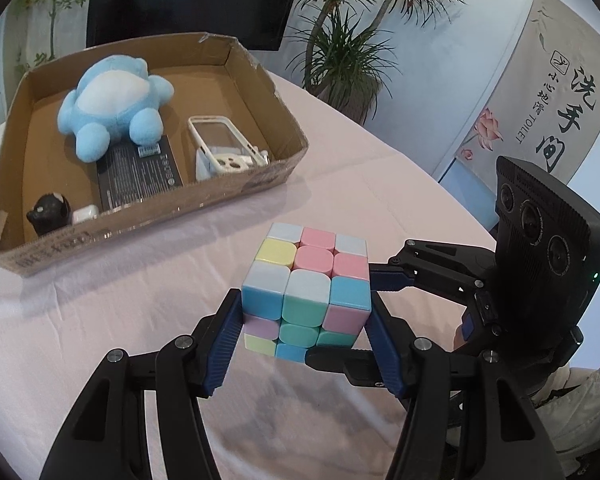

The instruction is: Organize objects

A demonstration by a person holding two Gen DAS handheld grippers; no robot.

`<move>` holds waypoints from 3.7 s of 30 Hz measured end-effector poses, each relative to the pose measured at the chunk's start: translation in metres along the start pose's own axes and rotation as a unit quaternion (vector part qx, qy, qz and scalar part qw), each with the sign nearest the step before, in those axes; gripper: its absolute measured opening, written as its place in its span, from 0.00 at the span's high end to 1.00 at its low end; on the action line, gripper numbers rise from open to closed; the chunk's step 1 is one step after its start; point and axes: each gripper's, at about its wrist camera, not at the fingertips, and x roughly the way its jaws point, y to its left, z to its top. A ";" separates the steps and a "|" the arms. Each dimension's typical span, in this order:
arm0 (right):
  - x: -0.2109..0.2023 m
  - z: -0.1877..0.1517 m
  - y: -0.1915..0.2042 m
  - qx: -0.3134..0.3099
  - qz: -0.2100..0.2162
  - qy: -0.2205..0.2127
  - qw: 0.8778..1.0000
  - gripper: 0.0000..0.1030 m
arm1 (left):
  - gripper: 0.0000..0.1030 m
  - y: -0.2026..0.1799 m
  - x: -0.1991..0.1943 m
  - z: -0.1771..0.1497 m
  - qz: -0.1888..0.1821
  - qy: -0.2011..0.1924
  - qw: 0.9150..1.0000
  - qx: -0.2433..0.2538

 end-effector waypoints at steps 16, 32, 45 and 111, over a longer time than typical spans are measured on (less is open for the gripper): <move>-0.012 0.090 -0.047 -0.011 -0.023 -0.054 0.998 0.47 | 0.43 0.016 -0.010 0.117 0.004 -0.052 0.998 0.034; 0.036 0.157 -0.116 -0.030 -0.058 -0.049 0.997 0.47 | 0.43 0.075 0.060 0.195 -0.011 -0.051 0.999 0.013; 0.118 0.120 -0.177 0.014 -0.100 0.048 0.994 0.37 | 0.43 0.113 0.162 0.181 0.013 -0.012 1.000 -0.025; 0.098 0.042 -0.062 0.054 -0.326 -0.028 0.943 0.01 | 0.00 0.120 0.074 -0.025 0.344 -0.131 0.919 -0.143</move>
